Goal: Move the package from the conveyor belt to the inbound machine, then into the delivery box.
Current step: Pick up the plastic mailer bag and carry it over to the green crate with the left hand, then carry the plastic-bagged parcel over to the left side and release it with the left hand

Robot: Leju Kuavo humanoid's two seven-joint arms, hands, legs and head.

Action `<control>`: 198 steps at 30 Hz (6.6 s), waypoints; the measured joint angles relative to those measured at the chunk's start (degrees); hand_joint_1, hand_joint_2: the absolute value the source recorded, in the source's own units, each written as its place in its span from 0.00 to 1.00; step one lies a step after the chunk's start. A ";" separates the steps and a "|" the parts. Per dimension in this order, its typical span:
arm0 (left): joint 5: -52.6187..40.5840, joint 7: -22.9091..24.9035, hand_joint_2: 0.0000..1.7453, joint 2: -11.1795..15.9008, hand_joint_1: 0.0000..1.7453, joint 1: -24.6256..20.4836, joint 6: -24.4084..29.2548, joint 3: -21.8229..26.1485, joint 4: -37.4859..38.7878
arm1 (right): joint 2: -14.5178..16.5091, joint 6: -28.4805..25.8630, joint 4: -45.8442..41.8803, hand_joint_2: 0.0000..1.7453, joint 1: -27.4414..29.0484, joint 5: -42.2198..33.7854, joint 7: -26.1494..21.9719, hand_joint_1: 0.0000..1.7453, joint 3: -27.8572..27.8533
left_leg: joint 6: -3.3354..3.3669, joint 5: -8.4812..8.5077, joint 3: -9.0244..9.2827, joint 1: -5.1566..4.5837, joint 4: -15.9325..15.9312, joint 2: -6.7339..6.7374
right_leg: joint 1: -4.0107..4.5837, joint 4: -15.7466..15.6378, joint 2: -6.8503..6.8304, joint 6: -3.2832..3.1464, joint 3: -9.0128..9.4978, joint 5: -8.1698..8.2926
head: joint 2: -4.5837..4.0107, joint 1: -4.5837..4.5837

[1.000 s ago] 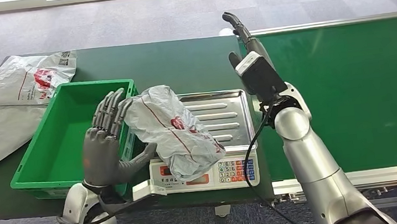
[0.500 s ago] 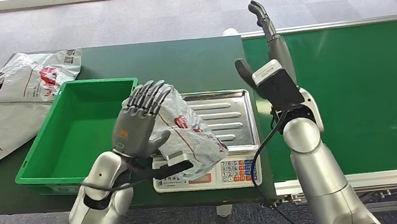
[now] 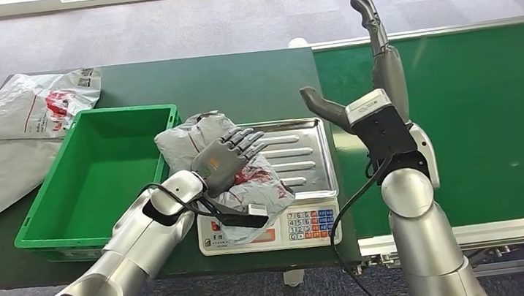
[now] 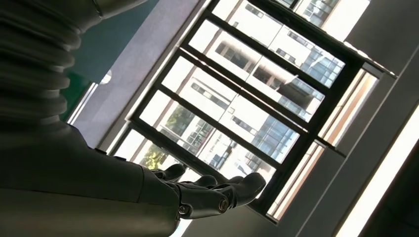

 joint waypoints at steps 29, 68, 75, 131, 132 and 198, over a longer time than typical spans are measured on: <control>-1.44 3.57 1.00 0.74 1.00 -4.02 5.51 -9.65 6.95 | 0.00 -1.51 -0.35 1.00 1.89 -0.60 -0.66 0.00 -2.00 | 0.06 0.07 0.22 0.00 -0.01 -0.09 | 0.05 0.00 -0.08 0.03 0.24 0.00 | 0.00 0.00; -1.22 4.83 1.00 2.40 1.00 -5.00 7.75 -10.65 7.40 | 0.00 -1.58 -0.37 1.00 1.89 -0.61 -0.79 0.00 -2.79 | 0.00 0.10 0.02 0.01 -0.01 -0.07 | 0.03 0.00 -0.08 0.02 0.06 -0.01 | 0.00 -0.01; -1.23 4.83 1.00 2.42 1.00 -5.03 7.75 -10.65 7.40 | 0.00 -1.58 -0.37 1.00 1.89 -0.61 -0.80 0.00 -2.79 | 0.00 0.10 0.01 0.01 -0.01 -0.07 | 0.04 0.00 -0.08 0.02 0.04 -0.01 | 0.00 -0.01; -1.22 4.83 1.00 2.50 1.00 -5.08 7.75 -10.65 7.46 | 0.00 -1.58 -0.39 1.00 1.89 -0.61 -0.80 0.00 -2.81 | 0.00 0.10 -0.01 0.01 -0.01 -0.07 | 0.03 0.00 -0.08 0.02 0.03 -0.01 | 0.00 -0.01; -1.22 4.83 1.00 2.50 1.00 -5.08 7.75 -10.65 7.46 | 0.00 -1.58 -0.39 1.00 1.89 -0.61 -0.80 0.00 -2.81 | 0.00 0.10 -0.01 0.01 -0.01 -0.07 | 0.03 0.00 -0.08 0.02 0.03 -0.01 | 0.00 -0.01; -5.71 49.33 0.00 19.08 0.00 -10.63 14.39 7.35 7.58 | 1.43 -1.00 1.27 1.00 -0.88 -3.04 -0.25 0.00 -2.80 | -0.52 0.44 -0.35 0.28 -0.11 -0.12 | 0.41 0.10 -0.06 -0.51 -0.41 0.24 | 0.00 -0.03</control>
